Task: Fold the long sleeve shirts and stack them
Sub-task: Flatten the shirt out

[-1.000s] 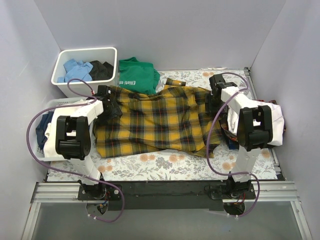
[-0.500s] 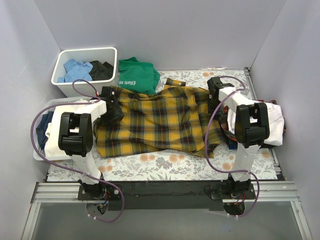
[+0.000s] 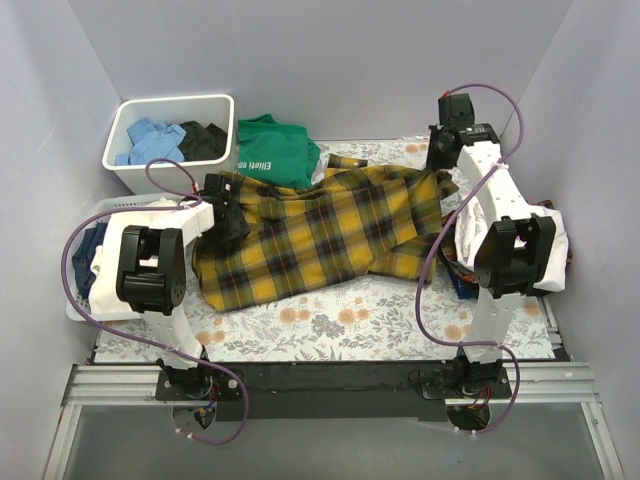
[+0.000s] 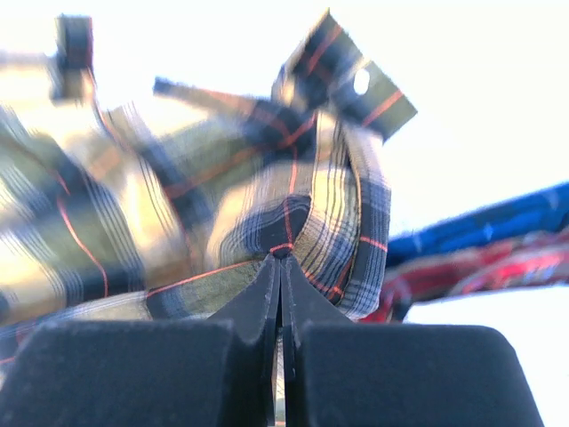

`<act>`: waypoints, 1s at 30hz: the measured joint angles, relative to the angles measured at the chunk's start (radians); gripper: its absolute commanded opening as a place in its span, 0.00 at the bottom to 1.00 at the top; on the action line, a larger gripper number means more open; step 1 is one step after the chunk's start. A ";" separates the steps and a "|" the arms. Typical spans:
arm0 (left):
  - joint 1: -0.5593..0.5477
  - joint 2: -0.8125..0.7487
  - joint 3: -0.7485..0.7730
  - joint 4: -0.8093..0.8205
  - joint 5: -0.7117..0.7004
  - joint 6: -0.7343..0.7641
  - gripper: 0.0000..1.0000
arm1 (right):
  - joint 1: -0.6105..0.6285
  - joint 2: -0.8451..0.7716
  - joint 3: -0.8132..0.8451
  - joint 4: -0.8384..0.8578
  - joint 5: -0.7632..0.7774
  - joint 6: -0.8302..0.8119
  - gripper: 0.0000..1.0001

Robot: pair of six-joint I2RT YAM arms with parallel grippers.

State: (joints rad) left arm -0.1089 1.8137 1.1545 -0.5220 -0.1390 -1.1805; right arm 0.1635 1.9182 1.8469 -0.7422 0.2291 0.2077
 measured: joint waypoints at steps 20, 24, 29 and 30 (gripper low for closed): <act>-0.051 -0.261 -0.043 -0.104 0.050 -0.039 0.72 | -0.101 -0.013 -0.006 0.064 -0.162 0.030 0.63; -0.087 -0.415 -0.139 -0.183 0.066 -0.119 0.72 | -0.079 -0.239 -0.196 0.080 -0.190 0.029 0.62; -0.112 -0.549 -0.275 -0.275 0.080 -0.206 0.71 | -0.021 -0.433 -0.401 0.088 -0.234 0.026 0.61; -0.114 -0.565 -0.292 -0.294 0.080 -0.217 0.70 | -0.003 -0.453 -0.435 0.087 -0.240 0.025 0.61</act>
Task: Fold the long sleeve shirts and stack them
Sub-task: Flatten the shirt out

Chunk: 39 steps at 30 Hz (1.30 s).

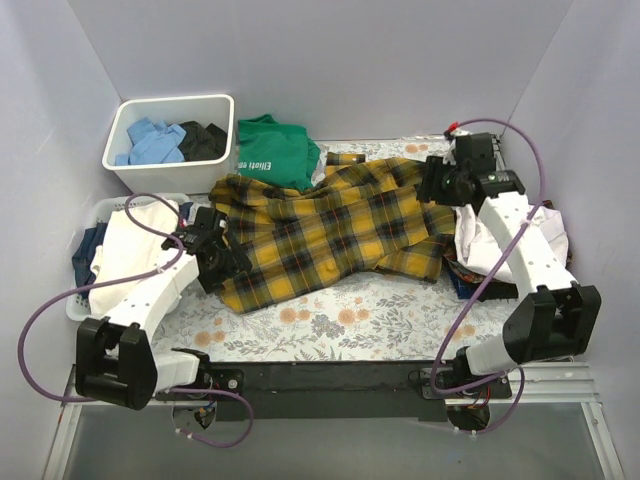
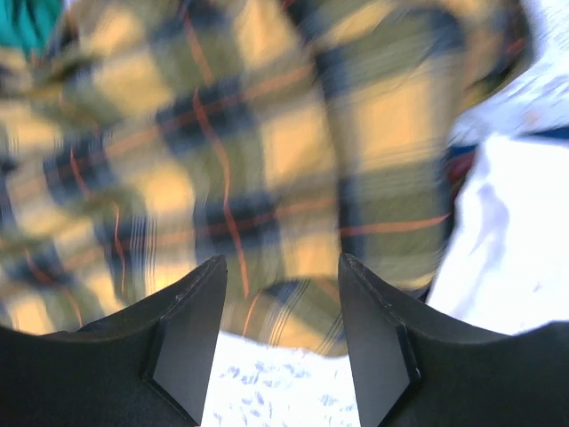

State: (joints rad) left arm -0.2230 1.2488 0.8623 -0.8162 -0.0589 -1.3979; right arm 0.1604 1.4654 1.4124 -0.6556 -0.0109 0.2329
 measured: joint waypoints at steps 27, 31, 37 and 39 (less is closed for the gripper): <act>-0.114 -0.026 -0.214 -0.054 -0.040 -0.344 0.54 | 0.084 -0.134 -0.315 -0.043 -0.064 0.085 0.60; -0.123 0.043 -0.197 -0.012 -0.063 -0.356 0.30 | 0.084 -0.142 -0.323 -0.042 -0.063 0.085 0.60; -0.135 0.072 -0.186 -0.011 -0.084 -0.368 0.00 | 0.084 -0.142 -0.333 -0.046 -0.034 0.090 0.60; -0.137 0.071 -0.172 -0.028 -0.098 -0.369 0.00 | 0.084 -0.150 -0.351 -0.039 -0.001 0.103 0.61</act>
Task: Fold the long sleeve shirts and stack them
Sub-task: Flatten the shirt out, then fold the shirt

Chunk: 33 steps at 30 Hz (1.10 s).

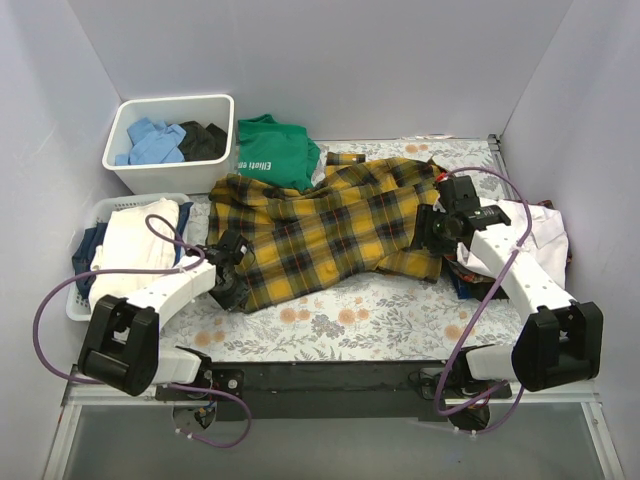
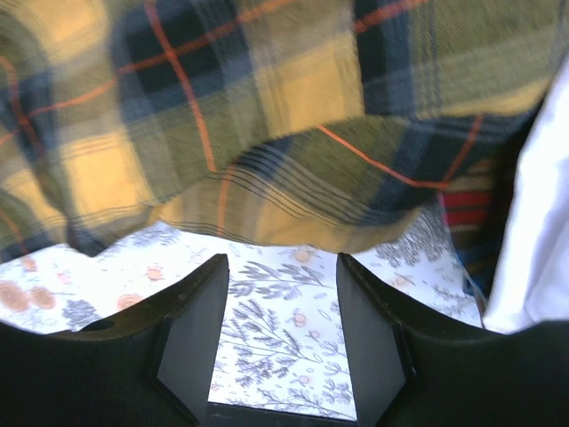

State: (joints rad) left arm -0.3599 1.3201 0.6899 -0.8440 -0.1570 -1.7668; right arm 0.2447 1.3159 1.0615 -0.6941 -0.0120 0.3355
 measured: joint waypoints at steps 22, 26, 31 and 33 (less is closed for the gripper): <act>-0.003 -0.104 0.254 -0.256 -0.272 -0.005 0.00 | -0.008 0.198 -0.131 -0.037 0.135 0.053 0.75; -0.003 -0.108 0.253 -0.258 -0.273 -0.005 0.00 | -0.010 0.275 -0.121 0.012 0.132 0.051 0.73; -0.003 -0.120 0.249 -0.258 -0.273 -0.003 0.00 | -0.010 0.310 -0.115 0.055 0.117 0.039 0.42; -0.003 -0.120 0.249 -0.259 -0.273 -0.002 0.00 | -0.009 0.312 -0.110 0.069 0.112 0.029 0.30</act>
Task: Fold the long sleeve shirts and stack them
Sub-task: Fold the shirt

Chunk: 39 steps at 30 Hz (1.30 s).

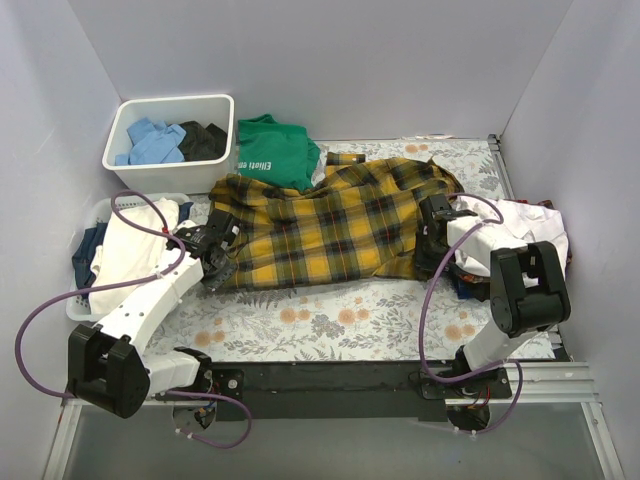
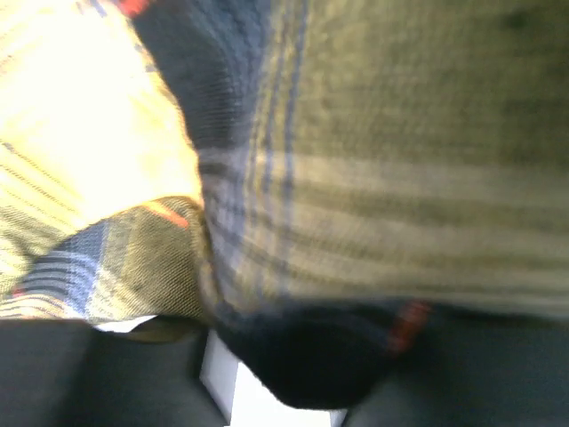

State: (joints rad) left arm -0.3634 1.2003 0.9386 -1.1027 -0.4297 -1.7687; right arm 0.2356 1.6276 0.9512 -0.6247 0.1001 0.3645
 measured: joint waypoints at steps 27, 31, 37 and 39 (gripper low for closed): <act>0.000 -0.184 -0.025 -0.122 0.007 -0.002 0.00 | 0.048 -0.701 0.020 -0.368 -0.210 -0.056 0.01; 0.000 -0.127 -0.012 -0.102 0.007 -0.001 0.01 | 0.048 -0.613 0.071 -0.365 -0.215 -0.053 0.01; 0.021 0.027 0.087 -0.013 0.007 0.043 0.01 | 0.046 -0.410 0.203 -0.294 -0.208 -0.050 0.01; 0.047 0.074 0.116 0.019 0.007 0.063 0.01 | 0.042 -0.351 0.238 -0.270 -0.207 -0.050 0.01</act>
State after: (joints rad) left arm -0.3164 1.2747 1.0546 -1.0840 -0.4225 -1.7061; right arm 0.2771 1.2762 1.1889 -0.8951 -0.1070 0.3149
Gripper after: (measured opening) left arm 0.029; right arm 0.044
